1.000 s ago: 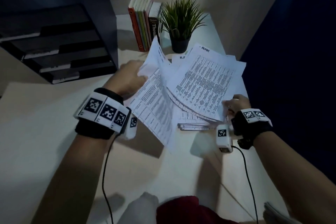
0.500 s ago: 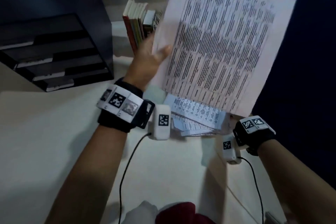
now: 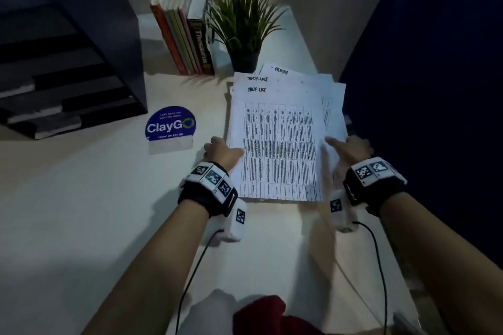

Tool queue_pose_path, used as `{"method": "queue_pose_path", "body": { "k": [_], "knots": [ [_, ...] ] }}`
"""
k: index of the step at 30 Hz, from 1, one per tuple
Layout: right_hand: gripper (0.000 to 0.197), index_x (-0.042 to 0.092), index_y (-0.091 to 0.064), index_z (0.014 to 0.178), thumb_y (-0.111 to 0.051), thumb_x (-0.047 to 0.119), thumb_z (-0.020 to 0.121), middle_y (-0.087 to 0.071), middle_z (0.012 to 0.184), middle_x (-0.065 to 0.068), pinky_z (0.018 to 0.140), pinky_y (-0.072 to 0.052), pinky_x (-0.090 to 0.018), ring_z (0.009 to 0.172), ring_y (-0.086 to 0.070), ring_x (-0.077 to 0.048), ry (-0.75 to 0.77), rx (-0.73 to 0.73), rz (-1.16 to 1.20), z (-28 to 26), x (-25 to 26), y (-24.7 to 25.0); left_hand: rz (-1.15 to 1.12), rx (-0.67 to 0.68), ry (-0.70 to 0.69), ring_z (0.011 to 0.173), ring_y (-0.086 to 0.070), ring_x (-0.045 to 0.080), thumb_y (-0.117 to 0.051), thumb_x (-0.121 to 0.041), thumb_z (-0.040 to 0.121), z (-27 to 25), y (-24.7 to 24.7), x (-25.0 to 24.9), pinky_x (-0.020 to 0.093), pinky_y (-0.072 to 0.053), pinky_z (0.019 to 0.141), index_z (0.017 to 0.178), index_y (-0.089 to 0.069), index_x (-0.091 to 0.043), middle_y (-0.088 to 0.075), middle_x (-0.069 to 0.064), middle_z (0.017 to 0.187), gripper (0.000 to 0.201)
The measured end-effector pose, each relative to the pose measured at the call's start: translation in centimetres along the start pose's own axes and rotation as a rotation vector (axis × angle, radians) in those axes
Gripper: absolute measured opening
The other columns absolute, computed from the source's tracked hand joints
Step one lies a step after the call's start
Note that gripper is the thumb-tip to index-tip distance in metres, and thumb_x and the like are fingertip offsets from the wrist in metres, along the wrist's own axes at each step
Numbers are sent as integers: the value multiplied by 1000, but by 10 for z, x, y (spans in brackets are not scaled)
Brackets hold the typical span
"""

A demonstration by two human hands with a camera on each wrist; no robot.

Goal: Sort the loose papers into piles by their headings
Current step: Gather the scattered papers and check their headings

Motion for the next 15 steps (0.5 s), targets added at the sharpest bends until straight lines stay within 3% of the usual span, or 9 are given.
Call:
{"method": "queue_pose_path", "body": {
  "k": [2,5,9,12,15],
  "knots": [
    [86,-1,-39,133,-60,61,77,-27,141,-25,102,-31,-45,129,-27,-38,-67,-36,-89,-8,3,-3,118,14,12,135,-25,34,-58,-44,85,-2,3,-6,45,-28,111,141,-21,-4,-21,17,146,78],
    [100,2,-33,135,-67,66,66,-30,140,-23,104,-32,-49,129,-29,-39,-135,-75,-32,-10,0,-8,170,88,-26,138,-18,34,-51,-51,88,-5,-2,-16,46,-24,112,144,-15,-4,-13,17,148,82],
    [92,-2,-34,132,-73,52,68,-35,138,-24,101,-33,-48,128,-32,-39,-95,-178,19,-10,4,-6,132,199,-31,140,-15,33,-49,-50,90,-12,-20,-24,43,-22,112,147,-6,-5,-6,16,152,84],
    [77,-3,-41,125,-70,46,74,-38,134,-23,97,-33,-50,125,-32,-38,-13,-251,-37,-21,8,-5,57,215,-1,137,-23,33,-50,-43,90,-19,-32,-26,42,-28,108,146,-9,-6,-13,15,151,79],
    [71,-5,-47,118,-68,47,76,-42,128,-24,93,-40,-49,119,-40,-39,28,-243,-58,-26,4,-9,-72,148,23,127,-40,31,-52,-34,89,-19,-34,-24,36,-38,98,142,-23,-3,-34,15,143,67]
  ]
}}
Point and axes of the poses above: each hand's wrist, its own z-axis towards the middle knuckle, its own y-axis out of the back of the hand, x = y × z, the point moved 6 cm from there along z, towards the middle knuckle
